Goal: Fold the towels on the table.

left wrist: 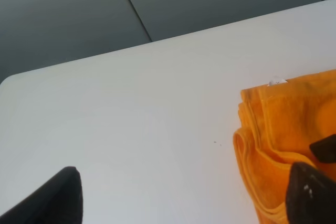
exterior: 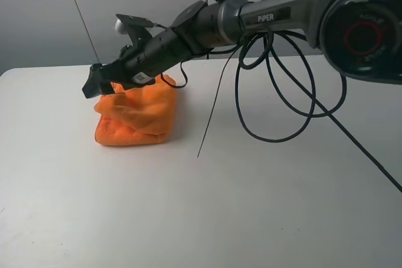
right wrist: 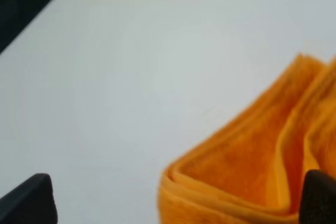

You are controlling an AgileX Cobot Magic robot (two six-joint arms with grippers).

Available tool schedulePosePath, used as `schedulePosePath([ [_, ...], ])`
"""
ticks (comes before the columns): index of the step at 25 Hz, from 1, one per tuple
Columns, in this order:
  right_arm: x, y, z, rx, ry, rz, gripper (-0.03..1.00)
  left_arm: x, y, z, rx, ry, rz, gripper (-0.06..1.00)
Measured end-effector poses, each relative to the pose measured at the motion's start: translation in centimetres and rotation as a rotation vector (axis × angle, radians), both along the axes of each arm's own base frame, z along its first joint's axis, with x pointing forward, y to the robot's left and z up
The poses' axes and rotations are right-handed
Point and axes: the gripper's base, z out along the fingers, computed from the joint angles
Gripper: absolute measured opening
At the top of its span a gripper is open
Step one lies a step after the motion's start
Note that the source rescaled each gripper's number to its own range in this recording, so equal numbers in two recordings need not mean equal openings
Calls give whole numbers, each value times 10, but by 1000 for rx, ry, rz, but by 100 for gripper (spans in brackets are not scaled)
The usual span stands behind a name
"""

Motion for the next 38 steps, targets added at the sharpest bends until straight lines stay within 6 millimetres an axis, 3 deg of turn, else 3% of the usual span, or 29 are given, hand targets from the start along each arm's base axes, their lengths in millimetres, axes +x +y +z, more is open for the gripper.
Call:
schedulePosePath([
  [3, -2, -1, 22, 27, -27, 12, 100, -4, 1, 7, -10, -20, 0, 100],
  [6, 1, -7, 22, -7, -26, 7, 100, -14, 4, 28, -24, -81, -1, 100],
  [9, 18, -30, 16, -78, -8, -39, 100, -30, 9, 53, -34, -143, 1, 100],
  [13, 52, -90, 26, -152, 55, -128, 100, -51, 16, 68, -34, -158, 15, 100],
  [15, 68, -137, 44, -185, 85, -186, 100, -59, 19, 70, -21, -141, 29, 100],
  [18, 79, -206, 74, -228, 142, -266, 100, -71, 24, 74, -13, -124, 48, 100],
  [20, 76, -243, 91, -253, 191, -305, 100, -82, 28, 79, -17, -127, 58, 100],
  [25, 39, -314, 128, -268, 225, -436, 100, -117, 38, 86, -30, -150, 72, 100],
  [30, -24, -367, 163, -246, 131, -673, 100, -158, 49, 63, -52, -131, 100, 100],
  [35, -113, -361, 210, -197, -135, -781, 100, -197, 57, 42, -118, -155, 114, 100],
  [38, -163, -354, 219, -196, -250, -790, 100, -222, 60, 35, -180, -197, 90, 100],
])
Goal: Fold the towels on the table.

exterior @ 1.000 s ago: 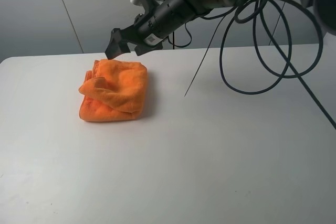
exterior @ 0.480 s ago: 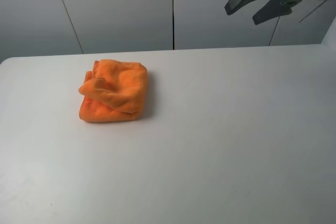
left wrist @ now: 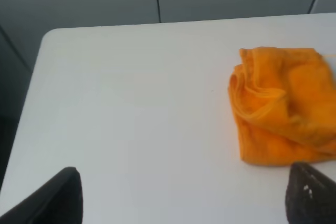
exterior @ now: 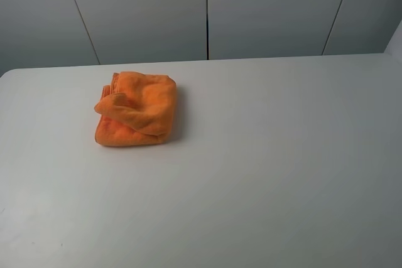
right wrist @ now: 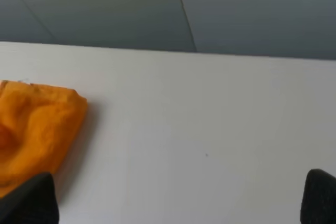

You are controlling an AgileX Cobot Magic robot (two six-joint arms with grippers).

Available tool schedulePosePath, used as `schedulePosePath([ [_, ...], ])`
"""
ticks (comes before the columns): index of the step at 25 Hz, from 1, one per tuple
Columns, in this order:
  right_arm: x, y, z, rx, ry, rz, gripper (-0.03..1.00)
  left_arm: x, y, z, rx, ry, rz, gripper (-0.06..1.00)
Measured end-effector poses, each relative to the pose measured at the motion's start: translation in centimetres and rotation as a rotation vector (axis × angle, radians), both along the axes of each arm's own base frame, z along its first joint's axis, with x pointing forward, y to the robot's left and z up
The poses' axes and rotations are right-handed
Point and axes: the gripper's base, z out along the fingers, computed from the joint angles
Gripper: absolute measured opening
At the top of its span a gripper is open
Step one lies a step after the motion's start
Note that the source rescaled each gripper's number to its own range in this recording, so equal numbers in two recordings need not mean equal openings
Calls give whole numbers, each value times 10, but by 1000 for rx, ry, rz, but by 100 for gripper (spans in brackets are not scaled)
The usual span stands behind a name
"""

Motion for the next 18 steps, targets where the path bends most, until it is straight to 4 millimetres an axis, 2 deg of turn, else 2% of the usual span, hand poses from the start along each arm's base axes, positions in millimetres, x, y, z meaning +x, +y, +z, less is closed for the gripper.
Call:
schedulePosePath([
  [3, -45, 2, -4, -40, -67, -19, 100, -18, 3, -12, -27, -18, -11, 100],
  [8, -111, 6, -23, -80, -175, -36, 100, -41, 7, -38, -35, -25, -44, 100],
  [12, -140, 6, -48, -112, -168, -51, 100, -56, 9, -60, -40, -35, -59, 100],
  [16, -155, 5, -74, -131, -104, -76, 100, -67, 13, -82, -38, -51, -63, 100],
  [18, -160, 5, -80, -127, -74, -78, 100, -70, 13, -93, -38, -51, -63, 100],
])
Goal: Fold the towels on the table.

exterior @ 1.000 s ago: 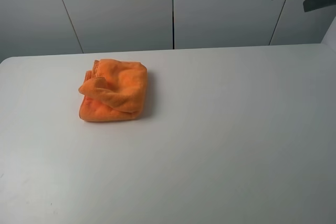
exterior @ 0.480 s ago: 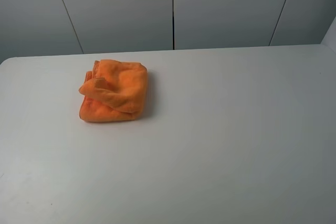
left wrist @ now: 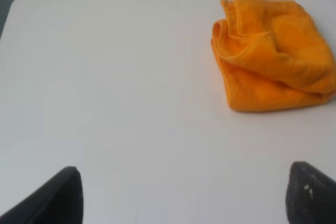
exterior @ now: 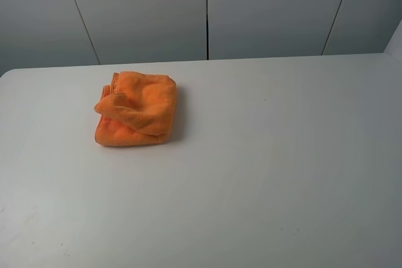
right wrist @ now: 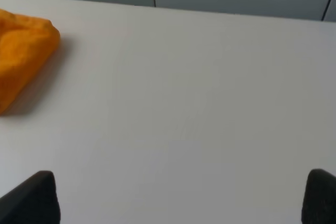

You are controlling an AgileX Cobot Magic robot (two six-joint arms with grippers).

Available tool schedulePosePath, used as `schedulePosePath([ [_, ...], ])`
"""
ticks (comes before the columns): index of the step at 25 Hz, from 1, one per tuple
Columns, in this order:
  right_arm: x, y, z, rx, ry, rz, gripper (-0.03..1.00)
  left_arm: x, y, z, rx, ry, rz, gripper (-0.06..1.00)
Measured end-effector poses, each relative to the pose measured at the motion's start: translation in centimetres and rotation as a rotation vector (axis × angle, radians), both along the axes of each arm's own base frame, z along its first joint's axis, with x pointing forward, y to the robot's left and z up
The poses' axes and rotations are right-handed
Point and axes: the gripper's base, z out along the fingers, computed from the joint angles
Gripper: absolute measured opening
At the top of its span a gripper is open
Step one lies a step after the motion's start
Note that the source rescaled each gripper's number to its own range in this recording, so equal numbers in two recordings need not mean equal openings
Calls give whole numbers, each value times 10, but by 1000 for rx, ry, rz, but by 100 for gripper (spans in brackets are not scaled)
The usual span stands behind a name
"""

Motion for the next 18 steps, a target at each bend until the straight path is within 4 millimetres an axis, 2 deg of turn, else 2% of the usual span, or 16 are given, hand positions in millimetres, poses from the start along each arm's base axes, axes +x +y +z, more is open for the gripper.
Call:
schedulePosePath([
  [9, -16, 0, -11, -5, 99, 20, 100, -9, 4, -28, 6, -38, 3, 100],
  [18, -16, -3, -11, -63, 79, 16, 100, -8, 4, -31, 11, -59, 4, 100],
])
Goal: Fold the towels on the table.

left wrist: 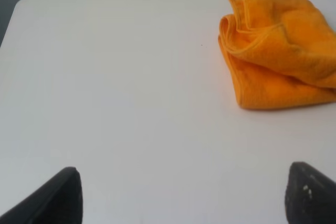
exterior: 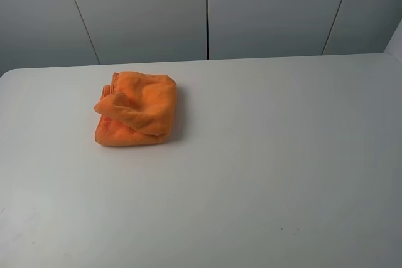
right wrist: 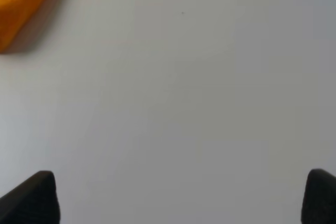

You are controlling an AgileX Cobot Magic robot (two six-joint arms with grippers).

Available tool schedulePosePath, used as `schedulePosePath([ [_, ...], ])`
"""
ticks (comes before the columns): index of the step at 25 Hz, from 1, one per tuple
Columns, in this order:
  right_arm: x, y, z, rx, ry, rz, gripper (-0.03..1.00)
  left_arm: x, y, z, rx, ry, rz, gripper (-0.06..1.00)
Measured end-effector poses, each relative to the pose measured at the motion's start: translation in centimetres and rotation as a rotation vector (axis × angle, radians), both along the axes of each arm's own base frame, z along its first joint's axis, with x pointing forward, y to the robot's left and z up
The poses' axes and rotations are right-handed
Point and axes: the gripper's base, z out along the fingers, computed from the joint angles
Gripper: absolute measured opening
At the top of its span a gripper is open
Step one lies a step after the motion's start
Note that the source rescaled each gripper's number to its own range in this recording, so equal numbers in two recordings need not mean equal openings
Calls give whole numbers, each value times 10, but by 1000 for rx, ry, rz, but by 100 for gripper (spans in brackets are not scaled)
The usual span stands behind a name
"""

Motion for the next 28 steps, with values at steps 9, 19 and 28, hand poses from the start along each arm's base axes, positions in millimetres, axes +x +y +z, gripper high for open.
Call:
schedulePosePath([
  [9, -15, -1, -4, -36, -114, -7, 100, 1, -3, -2, -20, -4, -17, 100],
  [19, -27, -2, -5, -59, -191, -16, 100, 0, -3, -2, -27, -11, 3, 100],
  [28, -27, -2, -5, -59, -191, -16, 100, -5, -6, -2, -36, -17, 299, 100],
])
